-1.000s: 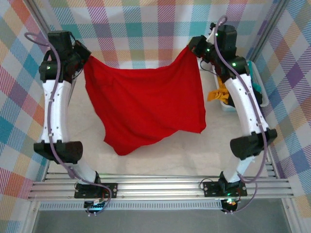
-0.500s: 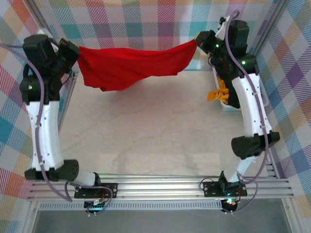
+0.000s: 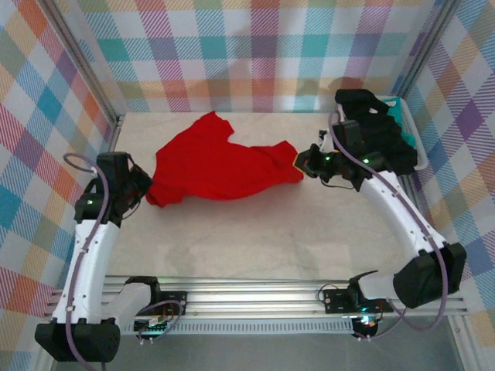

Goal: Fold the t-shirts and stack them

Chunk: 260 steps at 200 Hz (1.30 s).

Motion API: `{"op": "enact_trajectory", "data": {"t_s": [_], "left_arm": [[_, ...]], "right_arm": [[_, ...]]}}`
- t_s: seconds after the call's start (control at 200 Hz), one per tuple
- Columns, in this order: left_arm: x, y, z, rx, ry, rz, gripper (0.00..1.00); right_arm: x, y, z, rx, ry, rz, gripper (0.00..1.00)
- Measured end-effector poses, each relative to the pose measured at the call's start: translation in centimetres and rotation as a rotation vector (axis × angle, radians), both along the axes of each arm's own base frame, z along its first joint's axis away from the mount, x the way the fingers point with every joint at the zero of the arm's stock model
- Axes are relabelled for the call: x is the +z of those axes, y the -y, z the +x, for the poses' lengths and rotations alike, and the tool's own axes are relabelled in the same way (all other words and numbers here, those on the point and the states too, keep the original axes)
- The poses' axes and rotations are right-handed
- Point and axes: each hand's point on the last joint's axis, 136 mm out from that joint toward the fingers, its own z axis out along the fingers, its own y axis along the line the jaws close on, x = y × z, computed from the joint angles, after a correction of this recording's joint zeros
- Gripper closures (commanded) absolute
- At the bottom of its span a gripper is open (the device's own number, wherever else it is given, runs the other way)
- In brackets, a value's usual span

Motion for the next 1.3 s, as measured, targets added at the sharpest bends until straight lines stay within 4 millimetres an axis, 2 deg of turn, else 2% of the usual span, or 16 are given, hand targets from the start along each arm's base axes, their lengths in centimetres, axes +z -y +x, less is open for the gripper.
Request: {"op": "enact_trajectory", "data": {"t_s": [0.07,0.125,0.265,0.36,0.4,0.45,0.525,0.605,0.685,0.775,0.88,0.945,1.105,1.3], "left_arm": [[-1.8,-0.5,0.6,0.019,-0.047,0.024,1.0],[-2.4,-0.9,1.5,0.032,-0.062,0.045,1.0],[-3.5,-1.6,5.5,0.041,-0.089,0.095,1.0],[-5.0,-1.7,8.1,0.037,-0.126,0.11,1.0],[-5.9,-1.7,8.8,0.032,-0.146,0.114,1.0],[-7.0,-1.7,9.2,0.025,-0.175,0.119,1.0],[-7.9,-1.7,9.1,0.021,-0.198,0.122,1.0],[-7.9,-1.7,8.9,0.017,-0.198,0.123,1.0],[-7.7,-1.7,8.6,0.011,-0.192,0.127,1.0],[-7.6,-1.5,8.1,0.002,-0.188,0.126,1.0],[-7.3,-1.5,7.7,-0.001,-0.179,0.127,1.0],[-7.0,-1.4,7.7,-0.005,-0.167,0.122,1.0],[-6.6,-1.3,7.6,-0.009,-0.157,0.116,1.0],[-6.6,-1.2,7.6,-0.011,-0.156,0.114,1.0]], "right_arm": [[-2.0,-0.4,1.5,-0.002,-0.055,-0.024,1.0],[-3.6,-0.7,3.7,-0.012,-0.096,-0.047,1.0],[-7.5,-1.3,10.3,-0.042,-0.147,-0.09,1.0],[-10.6,-1.6,13.4,-0.056,-0.182,-0.113,1.0],[-11.9,-1.6,14.2,-0.061,-0.203,-0.119,0.92],[-13.7,-1.5,14.6,-0.071,-0.238,-0.126,0.75],[-15.8,-1.2,14.5,-0.079,-0.286,-0.139,0.53],[-17.0,-0.7,13.6,-0.089,-0.316,-0.159,0.44],[-17.2,0.2,12.0,-0.102,-0.321,-0.186,0.4],[-16.4,1.2,9.3,-0.107,-0.301,-0.194,0.39],[-15.7,1.3,7.2,-0.089,-0.279,-0.165,0.39],[-16.3,1.0,6.7,-0.072,-0.274,-0.146,0.39],[-19.4,0.8,5.1,-0.041,-0.323,-0.152,0.39],[-20.8,0.6,6.0,-0.009,-0.311,-0.171,0.4]]}}
